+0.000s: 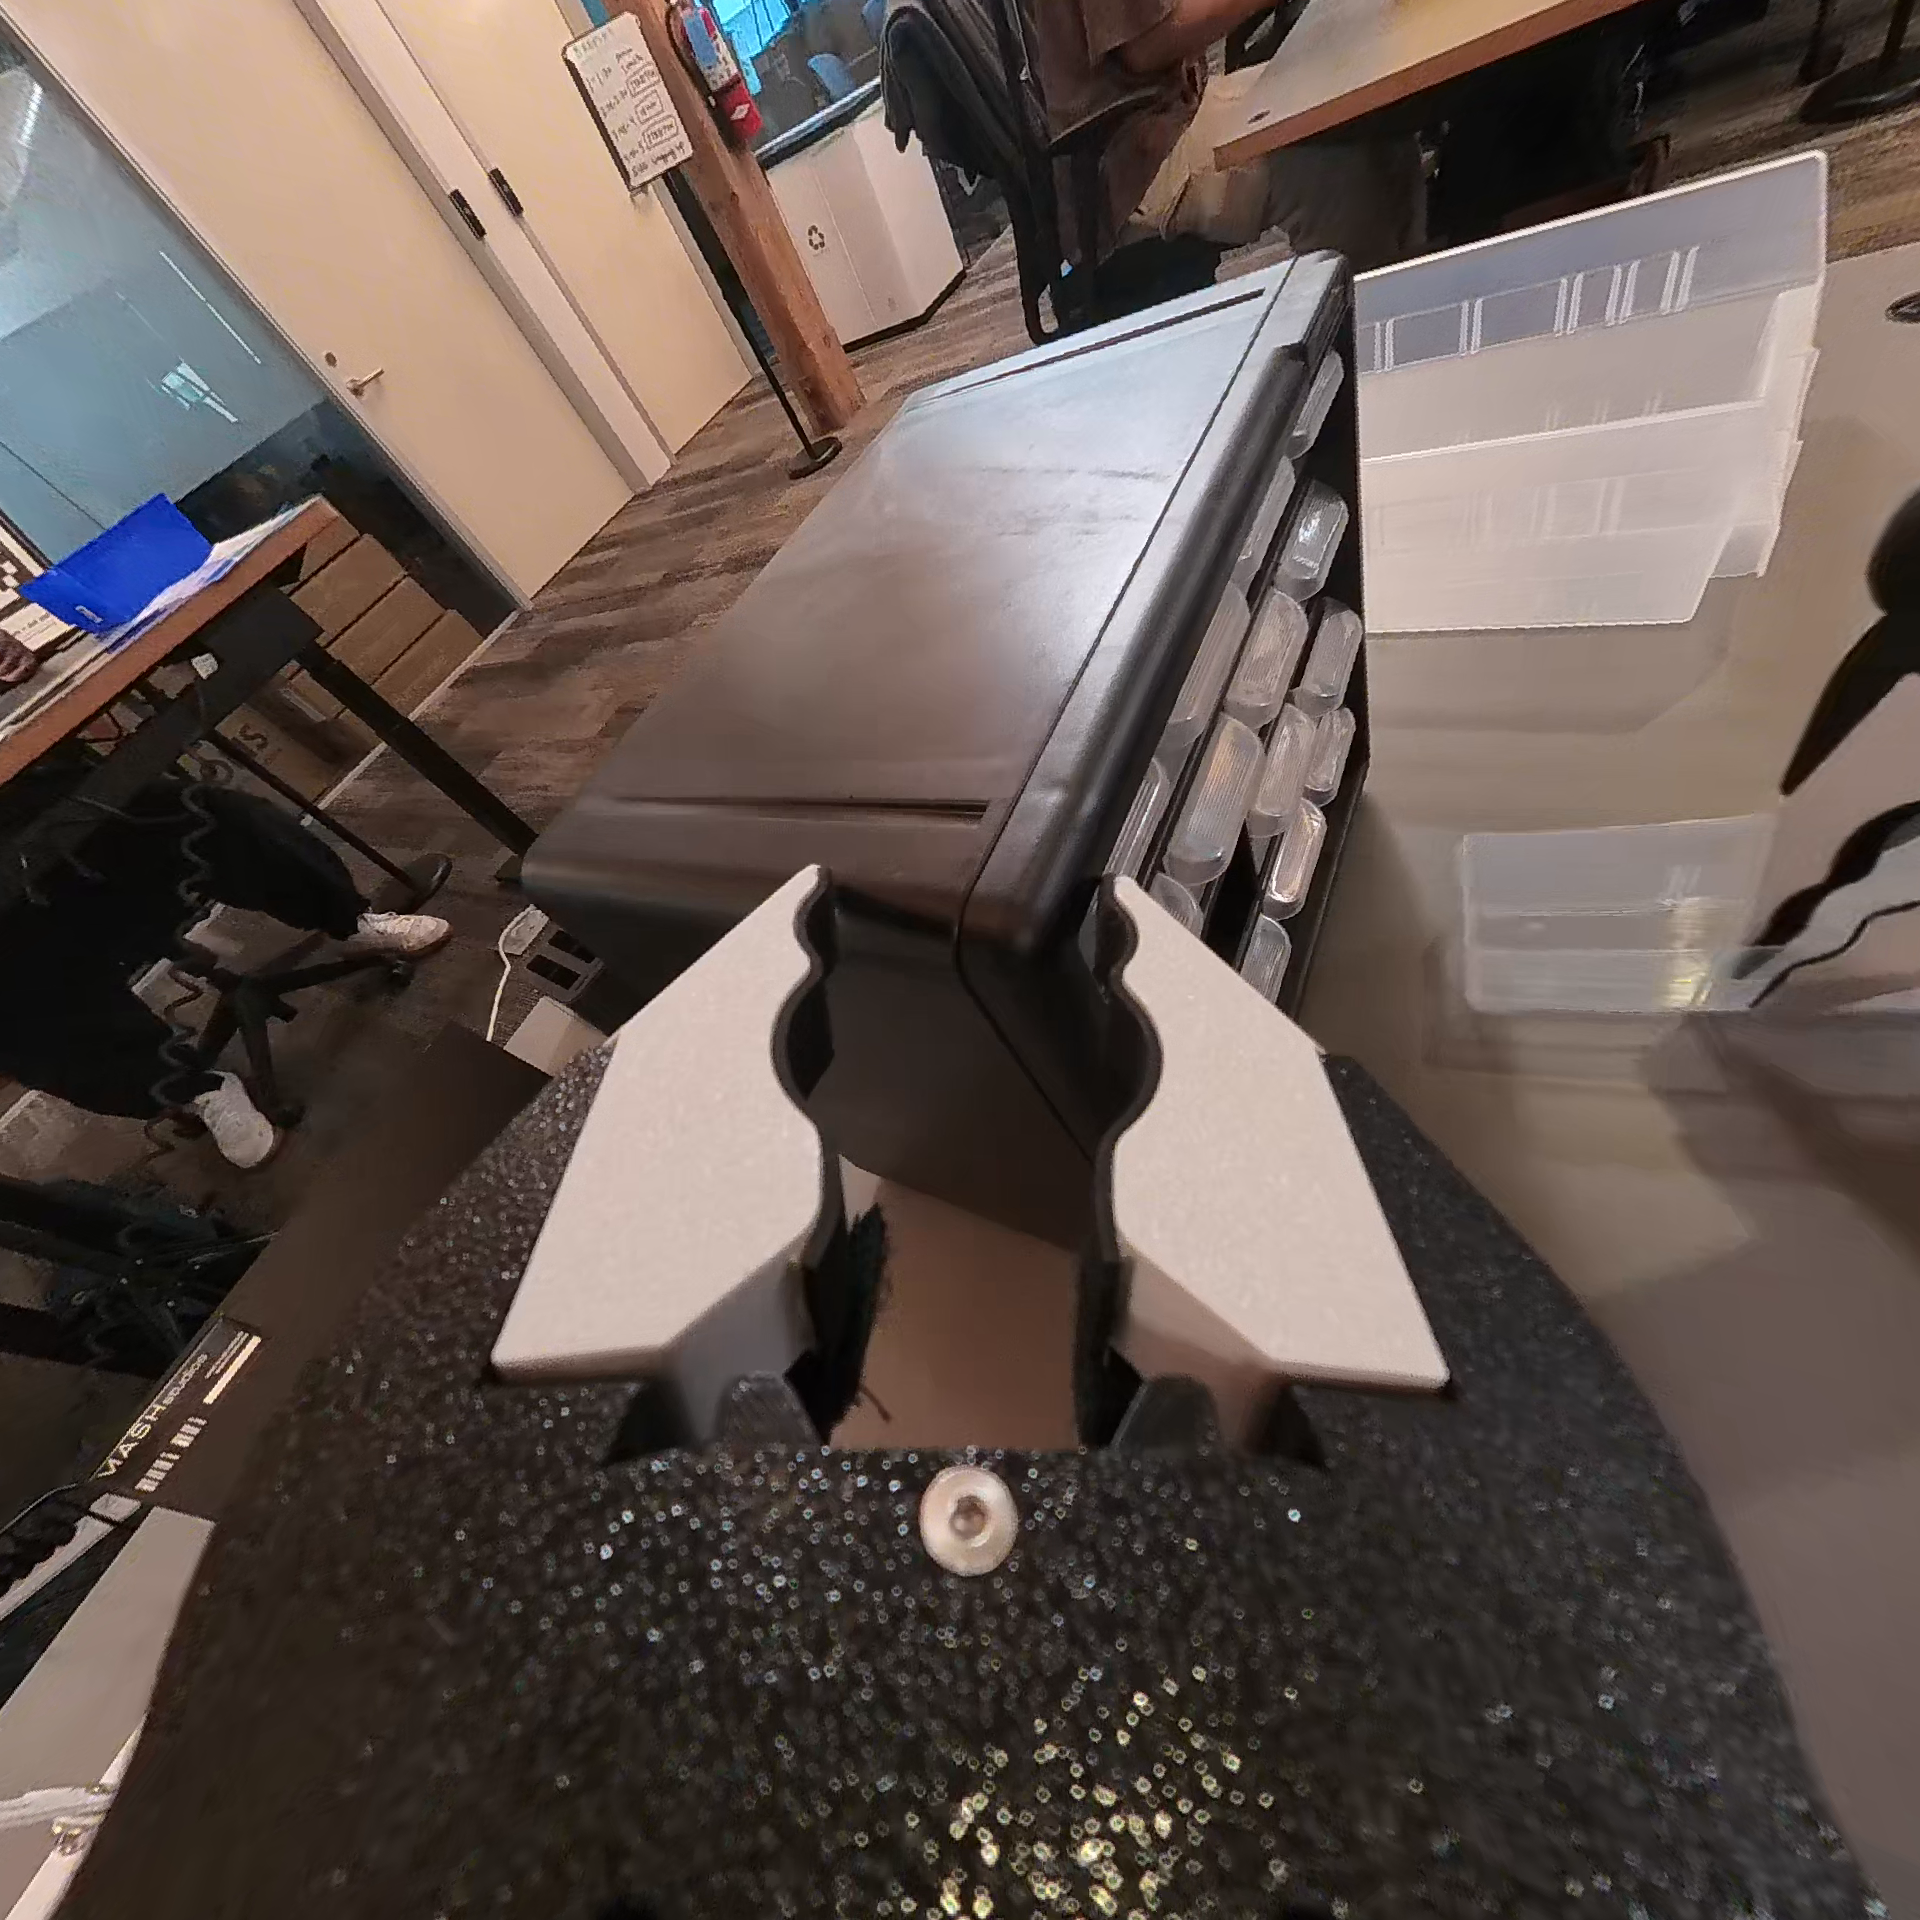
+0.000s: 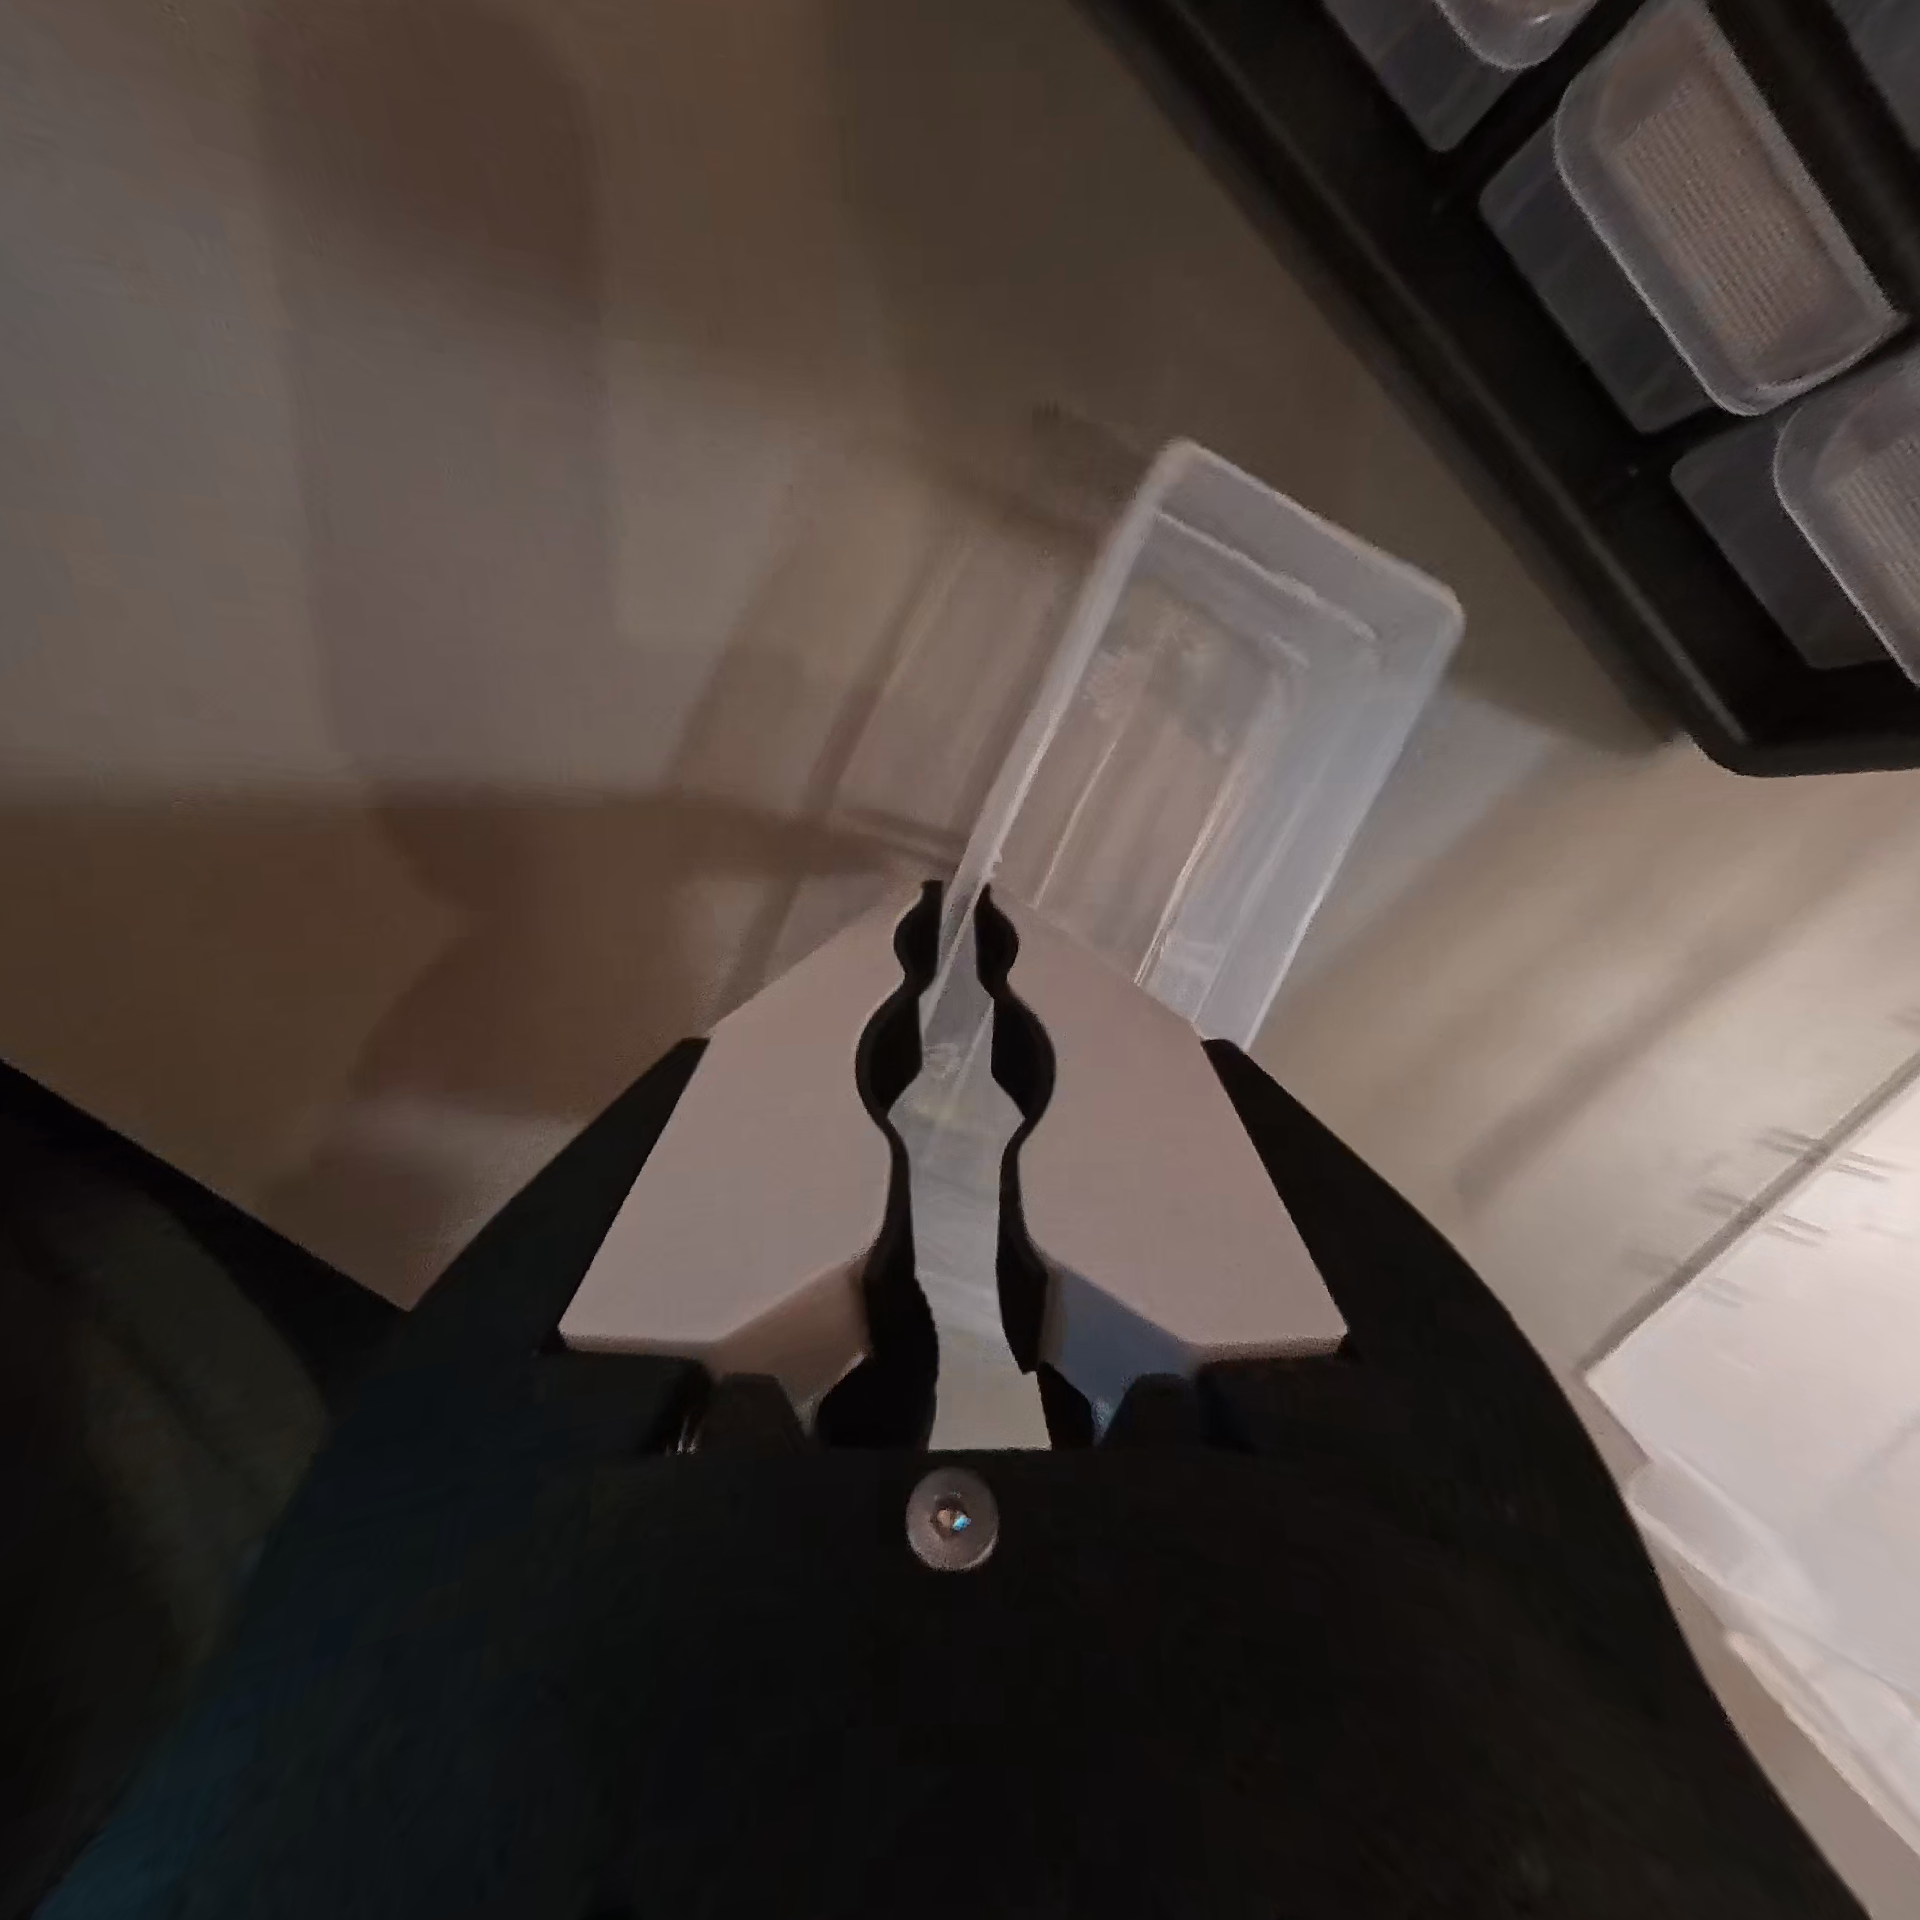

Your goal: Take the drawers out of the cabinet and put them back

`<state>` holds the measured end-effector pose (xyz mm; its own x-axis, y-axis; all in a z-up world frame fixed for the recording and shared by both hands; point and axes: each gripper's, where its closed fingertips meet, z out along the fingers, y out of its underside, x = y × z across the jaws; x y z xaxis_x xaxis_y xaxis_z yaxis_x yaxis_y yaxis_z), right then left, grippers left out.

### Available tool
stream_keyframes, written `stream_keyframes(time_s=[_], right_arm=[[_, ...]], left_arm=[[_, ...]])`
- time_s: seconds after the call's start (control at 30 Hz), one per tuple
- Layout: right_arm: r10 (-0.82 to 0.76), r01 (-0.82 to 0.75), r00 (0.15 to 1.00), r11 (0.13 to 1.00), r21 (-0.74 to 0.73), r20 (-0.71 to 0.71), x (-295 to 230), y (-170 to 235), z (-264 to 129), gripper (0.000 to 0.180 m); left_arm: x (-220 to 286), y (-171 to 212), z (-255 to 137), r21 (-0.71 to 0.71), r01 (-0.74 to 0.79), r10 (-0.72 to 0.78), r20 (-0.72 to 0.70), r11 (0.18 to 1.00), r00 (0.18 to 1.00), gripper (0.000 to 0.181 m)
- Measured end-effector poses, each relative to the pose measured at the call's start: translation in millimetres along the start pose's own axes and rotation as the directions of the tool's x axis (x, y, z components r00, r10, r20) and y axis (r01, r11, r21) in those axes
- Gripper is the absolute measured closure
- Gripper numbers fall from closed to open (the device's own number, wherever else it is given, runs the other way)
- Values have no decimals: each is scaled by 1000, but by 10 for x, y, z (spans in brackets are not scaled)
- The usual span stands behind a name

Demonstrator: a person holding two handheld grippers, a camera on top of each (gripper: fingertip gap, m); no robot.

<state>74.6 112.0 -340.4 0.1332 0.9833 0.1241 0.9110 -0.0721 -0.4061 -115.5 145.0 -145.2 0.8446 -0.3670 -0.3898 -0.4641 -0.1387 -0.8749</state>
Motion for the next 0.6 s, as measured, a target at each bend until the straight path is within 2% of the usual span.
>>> stream_keyframes(time_s=[0.1, 0.23, 0.3, 0.4, 0.47, 0.6], right_arm=[[-71, 71, 997, 997, 6, 12, 36, 57, -54, 179], [-108, 94, 988, 987, 128, 108, 117, 71, -290, 180], [-126, 112, 989, 978, 176, 74, 350, 112, -518, 180], [-175, 185, 982, 967, 176, -69, 933, 261, -954, 180], [-195, 206, 978, 956, 211, -72, 1227, 298, -1247, 180], [-232, 256, 953, 961, 103, -195, 2009, 502, -1605, 180]], left_arm=[[0, 1, -1, 1, 0, 0, -1, 1000, 1000, 133], [1, 2, -2, 2, 1, -1, -2, 1000, 1000, 133], [1, 4, -2, 4, 2, -2, -2, 1000, 1000, 133], [1, 4, -2, 5, 3, -3, -3, 1000, 1000, 133], [0, 4, -3, 6, 5, -5, -3, 1000, 1000, 132], [1, 5, -2, -3, 3, -3, 2, 1000, 1000, 133]])
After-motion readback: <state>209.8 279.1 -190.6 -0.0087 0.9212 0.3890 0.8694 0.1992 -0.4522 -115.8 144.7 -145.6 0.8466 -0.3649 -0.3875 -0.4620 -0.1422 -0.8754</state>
